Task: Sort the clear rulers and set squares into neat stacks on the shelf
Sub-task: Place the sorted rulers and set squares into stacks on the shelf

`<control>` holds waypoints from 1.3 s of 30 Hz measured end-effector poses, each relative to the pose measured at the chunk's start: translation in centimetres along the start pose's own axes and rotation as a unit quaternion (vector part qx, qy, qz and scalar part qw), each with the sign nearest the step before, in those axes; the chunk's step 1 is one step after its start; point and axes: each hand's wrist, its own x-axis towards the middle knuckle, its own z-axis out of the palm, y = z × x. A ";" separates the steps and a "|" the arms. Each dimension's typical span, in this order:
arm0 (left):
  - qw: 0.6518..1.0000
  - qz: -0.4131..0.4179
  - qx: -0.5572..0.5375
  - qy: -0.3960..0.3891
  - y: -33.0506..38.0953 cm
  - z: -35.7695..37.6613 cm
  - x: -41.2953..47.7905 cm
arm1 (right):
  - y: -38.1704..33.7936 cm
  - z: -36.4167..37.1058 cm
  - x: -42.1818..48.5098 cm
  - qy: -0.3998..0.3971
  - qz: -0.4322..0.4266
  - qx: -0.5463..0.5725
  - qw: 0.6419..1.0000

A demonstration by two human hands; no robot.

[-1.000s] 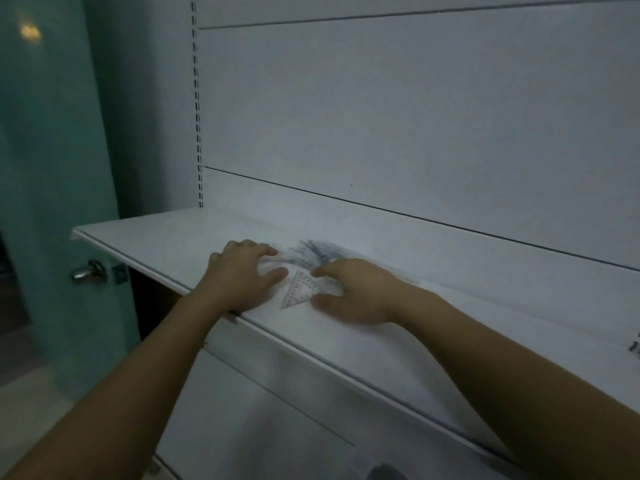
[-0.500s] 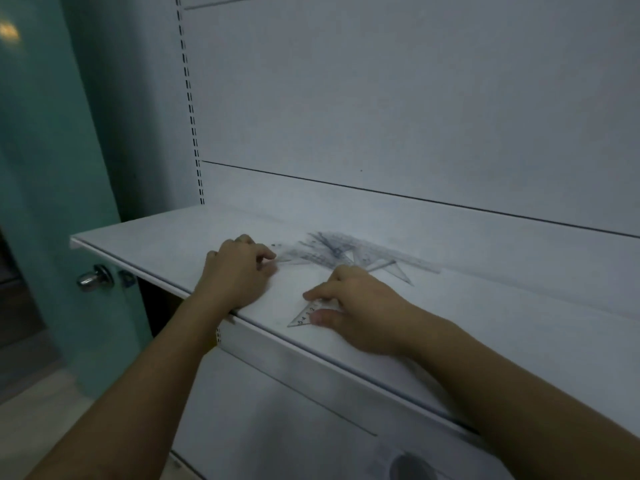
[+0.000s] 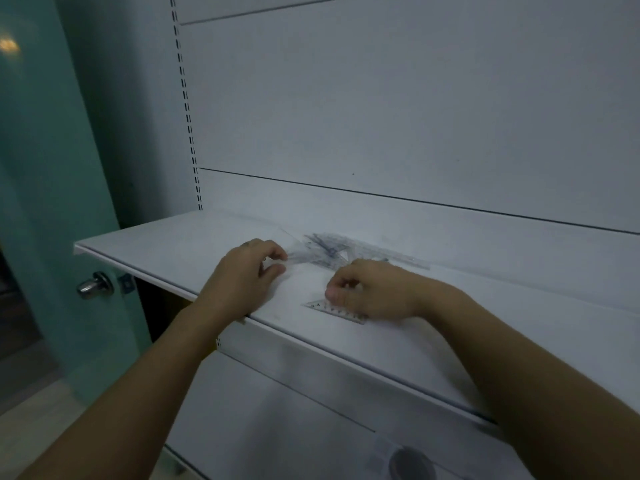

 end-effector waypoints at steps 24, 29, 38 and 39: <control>0.938 -0.010 -0.327 -0.112 9.1 0.8 -1.8 | 2.6 -1.8 -10.4 0.179 0.037 0.153 0.971; 0.898 -0.024 -0.421 -0.129 14.6 3.0 -0.1 | 6.8 -3.5 -13.5 0.240 0.106 0.168 0.950; 0.823 0.007 -0.516 -0.238 28.2 7.2 1.3 | 15.3 -6.6 -22.7 0.368 0.216 0.151 0.892; 0.819 0.010 -0.514 -0.254 29.8 7.6 1.4 | 16.2 -7.0 -23.7 0.375 0.224 0.149 0.887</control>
